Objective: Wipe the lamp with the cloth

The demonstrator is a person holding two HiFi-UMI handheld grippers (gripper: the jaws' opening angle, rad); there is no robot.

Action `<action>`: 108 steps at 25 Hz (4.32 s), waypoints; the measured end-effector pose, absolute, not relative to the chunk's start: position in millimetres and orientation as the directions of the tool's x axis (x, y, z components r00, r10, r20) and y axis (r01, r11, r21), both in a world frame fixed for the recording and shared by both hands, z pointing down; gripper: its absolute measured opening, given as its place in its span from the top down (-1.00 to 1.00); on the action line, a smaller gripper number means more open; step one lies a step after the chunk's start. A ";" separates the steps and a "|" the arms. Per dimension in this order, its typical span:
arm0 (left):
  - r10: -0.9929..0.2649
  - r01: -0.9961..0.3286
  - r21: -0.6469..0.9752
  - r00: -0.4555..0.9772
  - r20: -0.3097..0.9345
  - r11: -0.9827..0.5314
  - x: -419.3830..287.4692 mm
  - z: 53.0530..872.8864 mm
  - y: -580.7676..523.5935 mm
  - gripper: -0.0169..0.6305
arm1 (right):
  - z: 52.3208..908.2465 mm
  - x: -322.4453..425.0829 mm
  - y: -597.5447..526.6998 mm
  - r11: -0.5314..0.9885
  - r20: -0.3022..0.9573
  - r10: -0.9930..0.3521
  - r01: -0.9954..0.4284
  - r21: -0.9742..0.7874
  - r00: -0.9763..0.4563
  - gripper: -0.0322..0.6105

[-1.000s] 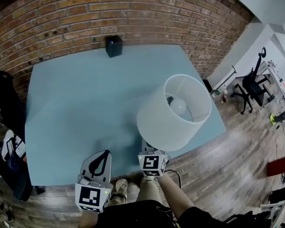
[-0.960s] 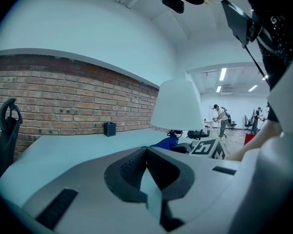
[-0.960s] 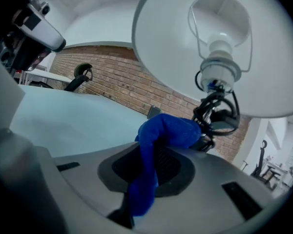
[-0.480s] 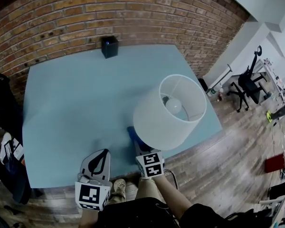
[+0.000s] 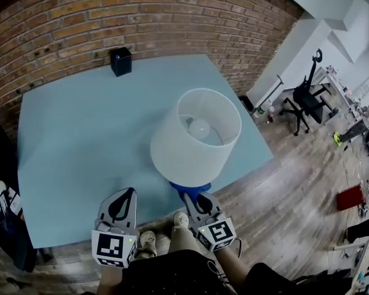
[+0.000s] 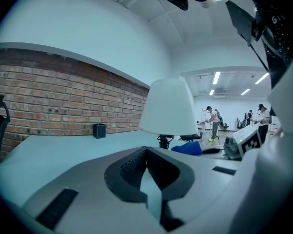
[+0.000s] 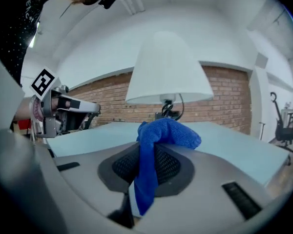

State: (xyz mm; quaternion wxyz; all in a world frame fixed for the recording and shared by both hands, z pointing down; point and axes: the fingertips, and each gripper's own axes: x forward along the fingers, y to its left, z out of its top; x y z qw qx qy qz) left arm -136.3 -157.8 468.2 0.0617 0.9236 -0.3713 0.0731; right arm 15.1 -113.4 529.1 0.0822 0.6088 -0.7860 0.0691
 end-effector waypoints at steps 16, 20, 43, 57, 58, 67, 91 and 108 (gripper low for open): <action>-0.689 -0.705 0.025 0.699 0.190 -0.708 -105.3 465.0 -155.1 0.92 | 544.7 59.2 -179.7 0.230 0.189 -0.958 -0.972 0.057 -0.216 0.71; -0.701 -0.719 0.024 0.684 0.204 -0.695 -101.1 465.8 -155.7 0.92 | 574.8 66.0 -180.1 0.244 0.291 -0.931 -0.969 0.050 -0.219 0.71; -0.864 -0.885 -0.031 0.446 0.235 -0.465 -71.3 471.9 -185.6 0.92 | 490.5 178.0 -226.7 0.625 -0.060 -0.687 -0.546 -0.558 -0.724 0.72; -0.946 -0.974 -0.017 0.215 0.242 -0.226 -93.9 477.0 -160.8 0.92 | 557.6 79.6 -266.9 0.667 0.079 -0.348 -0.306 -0.680 -0.934 0.72; -0.946 -0.975 -0.016 0.212 0.245 -0.222 -93.5 478.0 -157.9 0.92 | 567.8 77.4 -266.2 0.671 0.131 -0.346 -0.342 -0.658 -0.929 0.72; -0.948 -0.976 -0.016 0.208 0.239 -0.218 -85.1 477.5 -150.3 0.92 | 617.4 128.4 -298.6 0.530 0.565 -0.520 -0.761 -0.374 -0.640 0.71; -0.971 -0.983 0.105 0.169 0.170 -0.153 -89.6 472.7 -147.4 0.92 | 432.6 220.8 -179.0 0.238 0.013 -0.971 -0.971 0.025 -0.237 0.72; -0.971 -0.987 0.110 0.135 0.196 -0.115 -105.2 479.6 -145.3 0.92 | 437.7 221.9 -193.3 0.250 0.034 -0.968 -0.968 0.000 -0.250 0.72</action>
